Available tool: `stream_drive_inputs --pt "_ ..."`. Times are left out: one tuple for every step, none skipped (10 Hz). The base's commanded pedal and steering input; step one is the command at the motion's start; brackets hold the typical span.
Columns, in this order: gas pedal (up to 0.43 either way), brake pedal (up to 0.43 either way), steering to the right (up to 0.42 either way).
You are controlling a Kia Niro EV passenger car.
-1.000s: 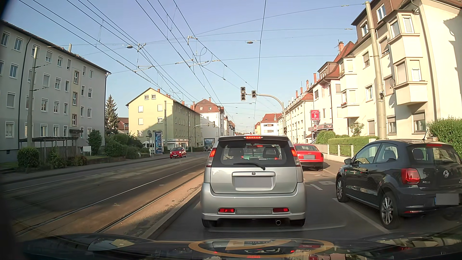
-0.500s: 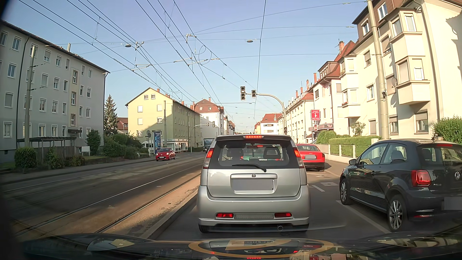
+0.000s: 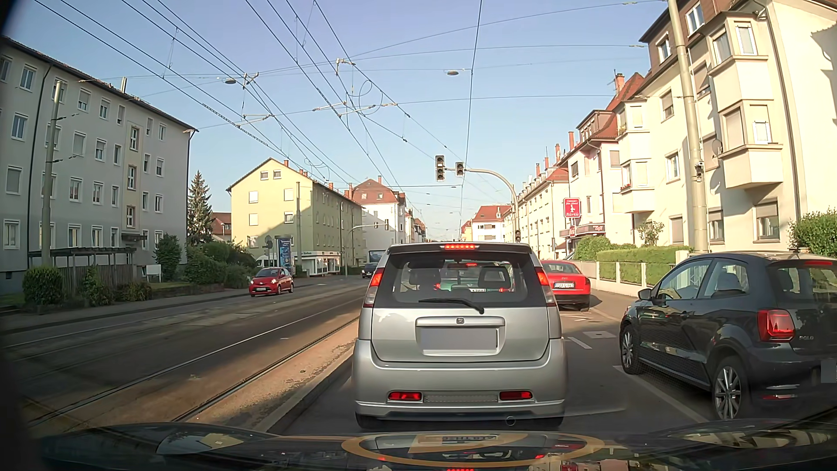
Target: Follow the waypoints while adhering to traffic rules and regulations
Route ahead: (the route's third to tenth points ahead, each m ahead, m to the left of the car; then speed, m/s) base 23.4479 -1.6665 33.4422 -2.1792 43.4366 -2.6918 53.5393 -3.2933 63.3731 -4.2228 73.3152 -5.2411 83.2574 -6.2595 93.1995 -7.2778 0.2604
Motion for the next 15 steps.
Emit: stream_drive_inputs --pt "0.000 0.189 0.000" --pt "0.000 0.189 0.000" --pt "0.000 0.195 0.000" --pt "0.000 0.201 0.000" --pt "0.000 0.201 0.000" --pt "0.000 0.201 0.000" --pt "0.000 0.207 0.000" --pt "0.000 0.213 0.000" --pt "0.000 0.213 0.000" --pt "0.000 0.213 -0.001" --pt "0.000 0.220 -0.001" --pt "0.000 0.226 -0.001" --pt "0.000 0.226 -0.001" --pt "0.000 0.226 -0.001" --pt "0.000 0.232 -0.001"
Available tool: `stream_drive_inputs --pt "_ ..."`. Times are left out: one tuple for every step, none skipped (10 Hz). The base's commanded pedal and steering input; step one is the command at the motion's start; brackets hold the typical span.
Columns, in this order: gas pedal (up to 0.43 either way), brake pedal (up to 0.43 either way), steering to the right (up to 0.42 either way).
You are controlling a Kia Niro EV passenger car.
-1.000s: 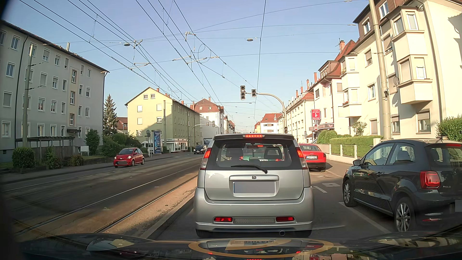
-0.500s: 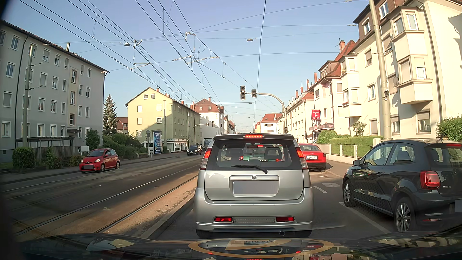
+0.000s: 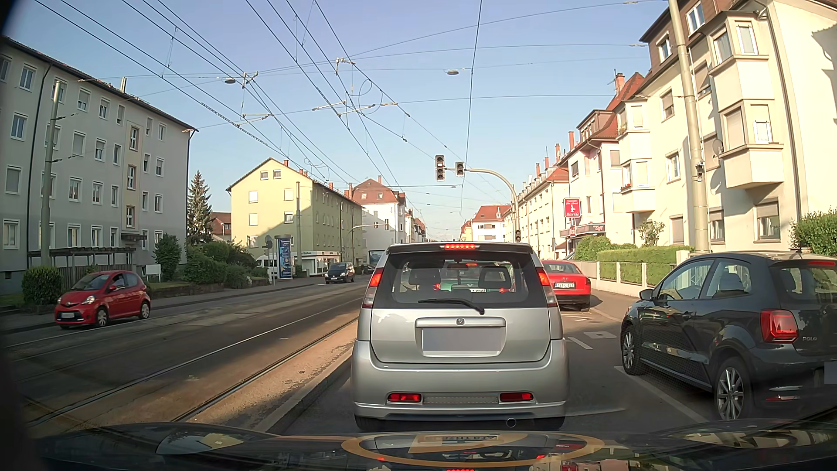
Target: Follow the waypoints while adhering to traffic rules and regulations
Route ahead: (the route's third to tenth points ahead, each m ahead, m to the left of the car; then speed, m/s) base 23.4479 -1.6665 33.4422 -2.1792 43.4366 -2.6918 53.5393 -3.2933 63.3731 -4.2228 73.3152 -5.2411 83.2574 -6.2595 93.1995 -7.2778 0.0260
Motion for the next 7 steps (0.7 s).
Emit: stream_drive_inputs --pt "0.000 0.232 -0.001" --pt "0.000 0.232 -0.001" --pt "0.000 0.232 -0.002" --pt "0.000 0.232 -0.001" --pt "0.000 0.232 -0.002" --pt "0.000 0.232 -0.002" --pt "0.000 0.232 -0.002"
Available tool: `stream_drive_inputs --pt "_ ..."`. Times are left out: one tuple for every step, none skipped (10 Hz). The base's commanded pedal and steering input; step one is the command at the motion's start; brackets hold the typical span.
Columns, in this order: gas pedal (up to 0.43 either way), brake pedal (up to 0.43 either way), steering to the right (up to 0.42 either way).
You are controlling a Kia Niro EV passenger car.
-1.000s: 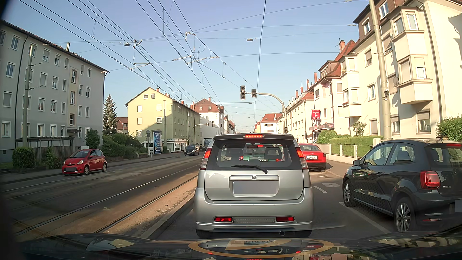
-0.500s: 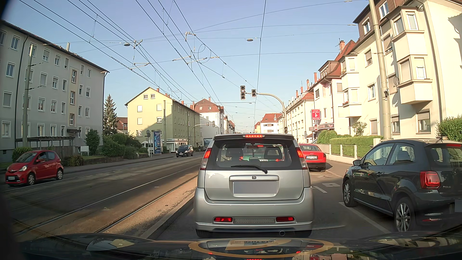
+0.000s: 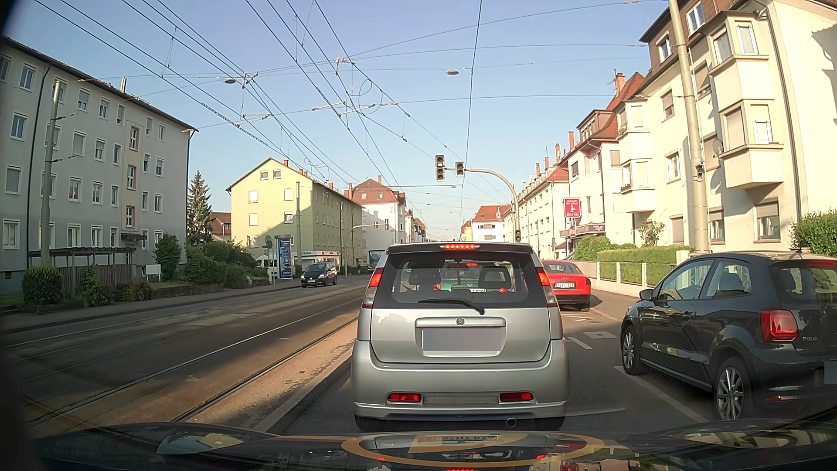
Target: Follow the waypoints while adhering to traffic rules and regulations
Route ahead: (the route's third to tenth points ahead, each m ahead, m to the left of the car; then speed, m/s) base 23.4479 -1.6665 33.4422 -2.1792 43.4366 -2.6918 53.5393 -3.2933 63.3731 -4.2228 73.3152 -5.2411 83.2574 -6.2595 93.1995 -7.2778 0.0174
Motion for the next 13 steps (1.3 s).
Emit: stream_drive_inputs --pt "0.000 0.232 -0.002" --pt "0.000 0.232 -0.002" --pt "0.000 0.232 -0.002" --pt "0.000 0.238 -0.002" --pt "0.000 0.232 -0.002" --pt "0.000 0.232 -0.002" --pt "0.000 0.238 -0.002" --pt "0.000 0.238 -0.002" --pt "0.000 0.238 -0.002" --pt "0.000 0.238 -0.002" --pt "0.000 0.238 -0.002" --pt "0.000 0.232 -0.002" --pt "0.000 0.238 -0.002"
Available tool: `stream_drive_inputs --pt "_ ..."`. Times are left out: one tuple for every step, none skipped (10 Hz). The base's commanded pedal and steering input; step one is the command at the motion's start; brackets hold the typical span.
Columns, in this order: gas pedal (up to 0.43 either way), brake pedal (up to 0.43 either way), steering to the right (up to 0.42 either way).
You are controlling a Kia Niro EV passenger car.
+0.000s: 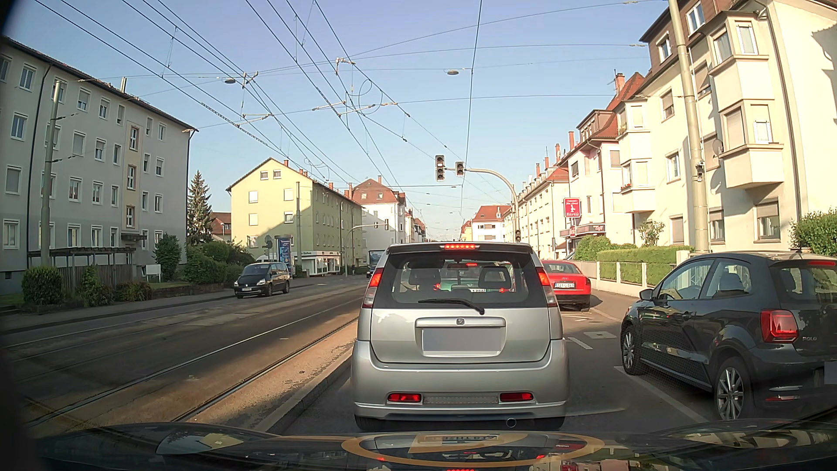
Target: Follow the waypoints while adhering to traffic rules and regulations
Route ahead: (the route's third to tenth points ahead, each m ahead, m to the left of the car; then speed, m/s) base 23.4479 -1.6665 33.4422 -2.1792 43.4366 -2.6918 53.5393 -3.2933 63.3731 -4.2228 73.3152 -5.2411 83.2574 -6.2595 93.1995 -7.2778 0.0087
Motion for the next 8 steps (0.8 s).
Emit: stream_drive_inputs --pt "0.000 0.238 -0.002" --pt "0.000 0.238 -0.002" --pt "0.000 0.238 -0.002" --pt "0.000 0.238 -0.002" --pt "0.000 0.238 -0.002" --pt "0.000 0.238 -0.002" --pt "0.000 0.238 -0.002" --pt "0.000 0.232 -0.002"
